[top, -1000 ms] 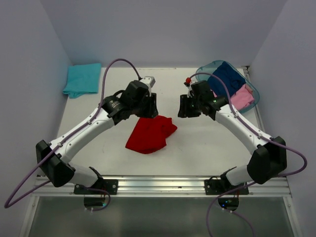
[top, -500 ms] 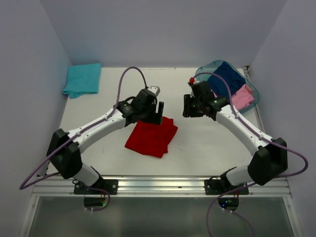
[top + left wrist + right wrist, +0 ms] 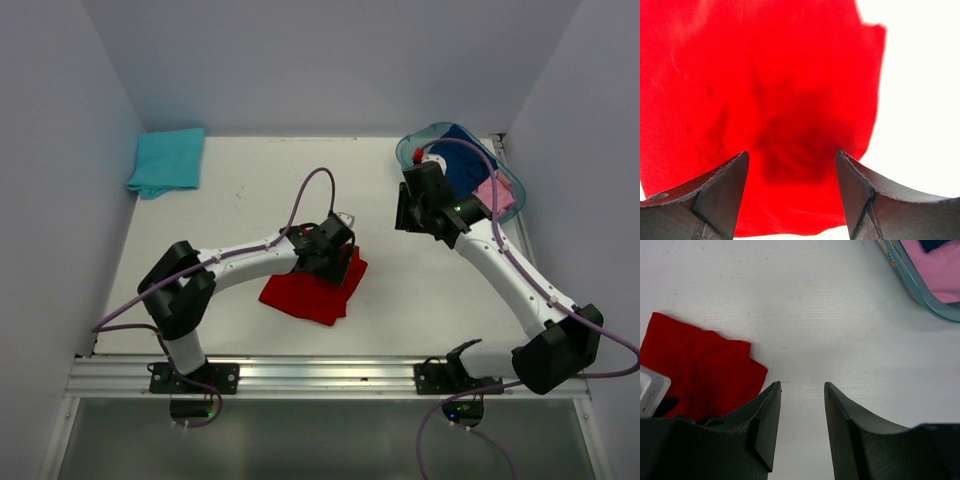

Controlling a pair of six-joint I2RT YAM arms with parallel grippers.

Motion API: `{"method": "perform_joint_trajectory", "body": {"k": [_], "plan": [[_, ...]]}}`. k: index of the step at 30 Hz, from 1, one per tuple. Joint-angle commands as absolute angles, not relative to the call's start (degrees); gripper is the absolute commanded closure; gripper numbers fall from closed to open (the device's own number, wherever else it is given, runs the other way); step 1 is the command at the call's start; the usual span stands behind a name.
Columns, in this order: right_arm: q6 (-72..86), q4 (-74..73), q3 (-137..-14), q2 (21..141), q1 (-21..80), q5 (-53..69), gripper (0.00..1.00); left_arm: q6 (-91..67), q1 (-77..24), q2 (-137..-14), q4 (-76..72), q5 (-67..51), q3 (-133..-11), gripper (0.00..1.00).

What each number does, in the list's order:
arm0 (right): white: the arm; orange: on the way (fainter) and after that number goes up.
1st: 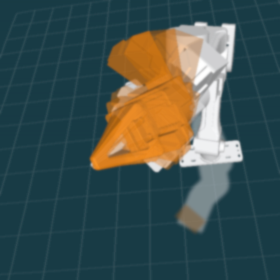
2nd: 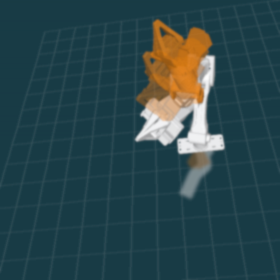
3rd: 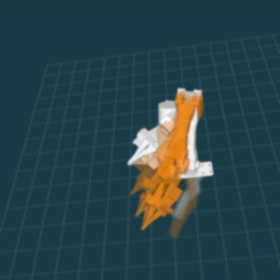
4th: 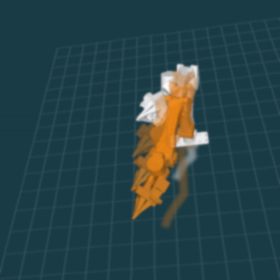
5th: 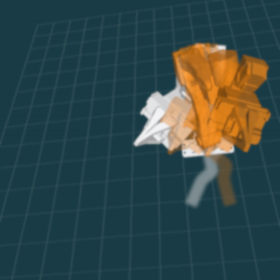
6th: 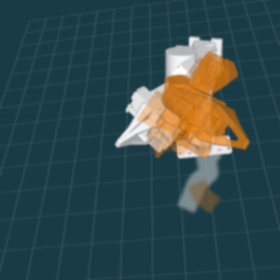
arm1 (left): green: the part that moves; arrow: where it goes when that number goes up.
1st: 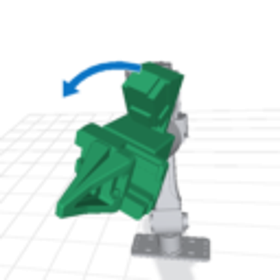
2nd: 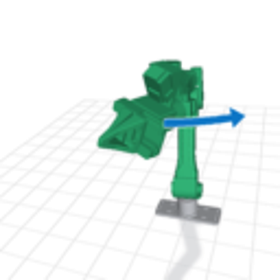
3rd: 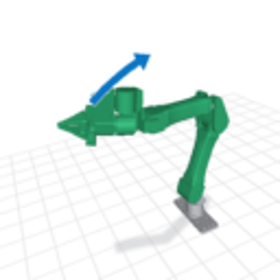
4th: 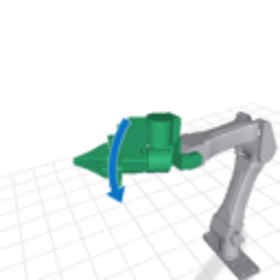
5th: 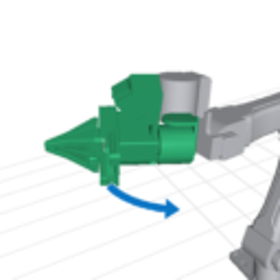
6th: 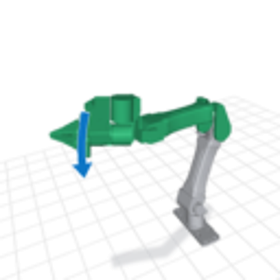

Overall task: Fold and stack the t-shirts
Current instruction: Flatten out the tshirt

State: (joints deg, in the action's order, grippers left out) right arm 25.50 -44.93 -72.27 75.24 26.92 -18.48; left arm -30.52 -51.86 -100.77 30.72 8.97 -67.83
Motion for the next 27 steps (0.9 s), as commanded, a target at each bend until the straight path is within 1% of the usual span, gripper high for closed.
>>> {"method": "perform_joint_trajectory", "body": {"k": [1, 3, 5, 9, 12, 15, 17, 18, 21, 22, 23, 24, 25, 27], "plan": [[25.75, -45.88, -73.13, 74.71, 26.54, -19.69, 0.56, -31.99, -53.52, -100.02, 32.6, 13.88, -73.47, 0.27], [25.32, -45.79, -72.95, 74.79, 26.28, -19.43, 0.56, -32.34, -55.01, -98.62, 33.66, 15.28, -75.76, 0.27], [25.23, -45.7, -73.04, 74.88, 26.19, -19.25, 0.56, -31.82, -55.63, -98.18, 32.18, 15.03, -75.33, 0.26], [24.96, -46.05, -73.47, 74.88, 25.93, -19.25, 0.56, -31.46, -55.72, -102.73, 33.04, 13.8, -76.46, 0.26], [24.52, -46.32, -73.48, 74.36, 25.49, -19.51, 0.56, -31.29, -55.81, -103.97, 31.39, 13.36, -75.06, 0.26], [24.43, -46.41, -73.39, 73.74, 25.31, -19.6, 0.58, -31.03, -55.81, -104.94, 30.15, 13.27, -74.09, 0.27], [24.43, -46.58, -73.3, 73.57, 25.22, -19.6, 0.6, -30.85, -55.72, -105.47, 29.97, 13.18, -74.18, 0.31], [24.35, -46.58, -73.04, 73.39, 25.14, -19.69, 0.6, -30.76, -55.72, -105.64, 29.88, 13.27, -74.18, 0.33], [24.26, -46.67, -72.51, 73.13, 24.87, -19.86, 0.65, -30.41, -55.81, -105.03, 29.88, 13.53, -74.35, 0.54], [24.26, -46.67, -72.34, 73.04, 24.79, -19.86, 0.67, -30.32, -55.81, -104.59, 30.06, 13.62, -74.53, 0.71], [24.26, -46.67, -72.16, 73.04, 24.79, -19.86, 0.68, -30.41, -55.9, -104.33, 30.84, 14.49, -74.88, 0.79], [24.17, -46.67, -72.16, 73.04, 24.7, -19.69, 0.69, -30.5, -56.07, -103.46, 31.55, 15.2, -75.23, 0.93], [24.26, -46.67, -72.07, 73.04, 24.78, -19.69, 0.71, -30.67, -56.25, -103.1, 32.25, 15.99, -76.28, 0.99], [24.43, -46.67, -72.07, 73.04, 24.79, -19.6, 0.73, -30.76, -57.39, -101.87, 34.36, 18.36, -77.51, 1.0]]}}
